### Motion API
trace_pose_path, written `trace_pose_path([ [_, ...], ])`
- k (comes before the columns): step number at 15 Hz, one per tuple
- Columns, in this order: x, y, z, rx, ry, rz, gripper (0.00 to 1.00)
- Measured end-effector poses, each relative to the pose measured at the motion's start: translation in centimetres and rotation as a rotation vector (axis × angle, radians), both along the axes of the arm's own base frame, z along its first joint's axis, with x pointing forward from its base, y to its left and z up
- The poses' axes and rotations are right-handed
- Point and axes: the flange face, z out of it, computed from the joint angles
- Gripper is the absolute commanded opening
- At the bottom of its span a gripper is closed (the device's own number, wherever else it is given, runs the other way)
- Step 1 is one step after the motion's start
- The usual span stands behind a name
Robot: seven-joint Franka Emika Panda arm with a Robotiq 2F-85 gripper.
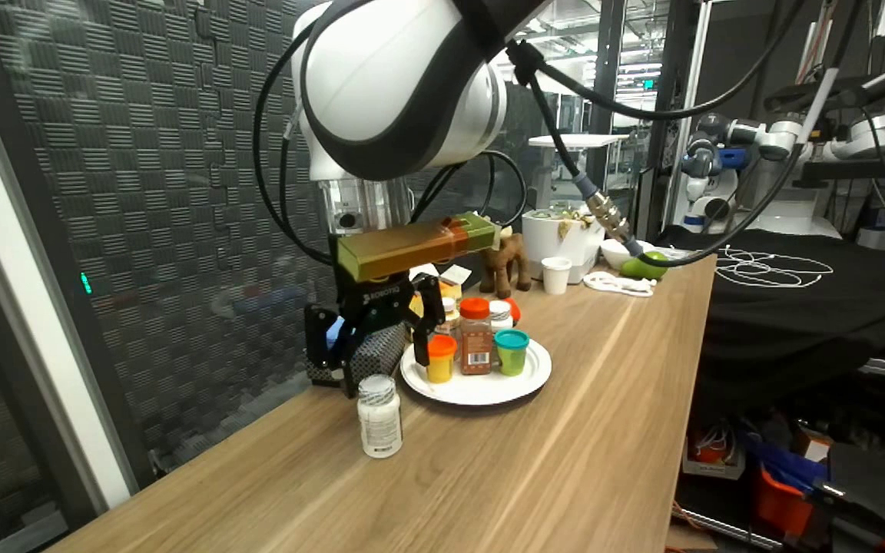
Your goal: Put all the containers on the white plate
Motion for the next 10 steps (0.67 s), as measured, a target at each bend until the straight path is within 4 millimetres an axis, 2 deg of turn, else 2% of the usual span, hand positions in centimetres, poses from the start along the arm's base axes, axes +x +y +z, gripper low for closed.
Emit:
trace_pose_path([
  [1, 0.00, 0.00, -0.42, -0.003, 0.011, 0.002, 0.74],
  [4, 0.07, 0.01, -1.18, -0.006, 0.024, 0.005, 0.49],
  [8, 0.44, 0.11, -0.69, -0.001, 0.011, 0.007, 0.20],
  [10, 0.64, 0.13, -0.22, 0.002, 0.001, 0.006, 0.20],
])
